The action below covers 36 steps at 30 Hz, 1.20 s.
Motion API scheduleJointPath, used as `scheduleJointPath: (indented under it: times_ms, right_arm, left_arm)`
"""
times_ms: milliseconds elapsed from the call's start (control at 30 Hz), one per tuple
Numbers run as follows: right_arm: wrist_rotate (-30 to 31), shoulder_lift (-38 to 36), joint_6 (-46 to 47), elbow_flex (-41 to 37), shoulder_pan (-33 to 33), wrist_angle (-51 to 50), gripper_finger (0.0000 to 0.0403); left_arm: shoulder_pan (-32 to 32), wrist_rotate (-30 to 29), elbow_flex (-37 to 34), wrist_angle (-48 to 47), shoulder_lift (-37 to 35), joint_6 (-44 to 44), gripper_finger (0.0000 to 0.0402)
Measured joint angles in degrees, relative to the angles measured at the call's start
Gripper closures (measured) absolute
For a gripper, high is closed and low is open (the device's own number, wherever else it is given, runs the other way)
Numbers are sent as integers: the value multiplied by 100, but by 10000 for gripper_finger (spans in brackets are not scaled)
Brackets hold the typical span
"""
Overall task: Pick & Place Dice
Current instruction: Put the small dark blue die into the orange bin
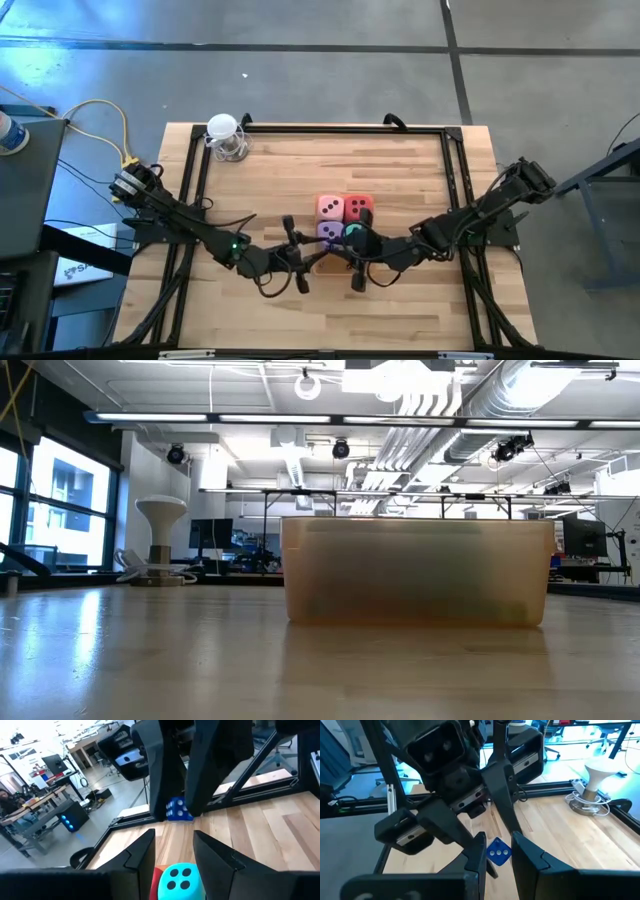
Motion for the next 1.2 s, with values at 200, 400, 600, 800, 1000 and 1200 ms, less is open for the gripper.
scheduleJointPath:
  times_ms: [200, 400, 600, 800, 1000, 1200]
  right_arm:
    - [105, 0, 5, 0, -1, -4, 350]
    - [167, 0, -3, 0, -3, -13, 350]
    - [179, 0, -3, 0, -12, -13, 350]
    - [186, 0, -3, 0, -16, -11, 350]
    - [169, 0, 12, 0, -16, -11, 350]
    - [152, 0, 61, 0, -53, -84, 350]
  left_arm:
    - [0, -5, 0, 224, 0, -13, 274]
    - [27, -75, 0, 371, 0, 33, 274]
    - [66, -72, 0, 367, 0, 29, 274]
    - [133, 43, 0, 369, 0, 29, 274]
    - [138, 76, 0, 372, 0, 78, 274]
    - [140, 71, 0, 365, 0, 142, 279]
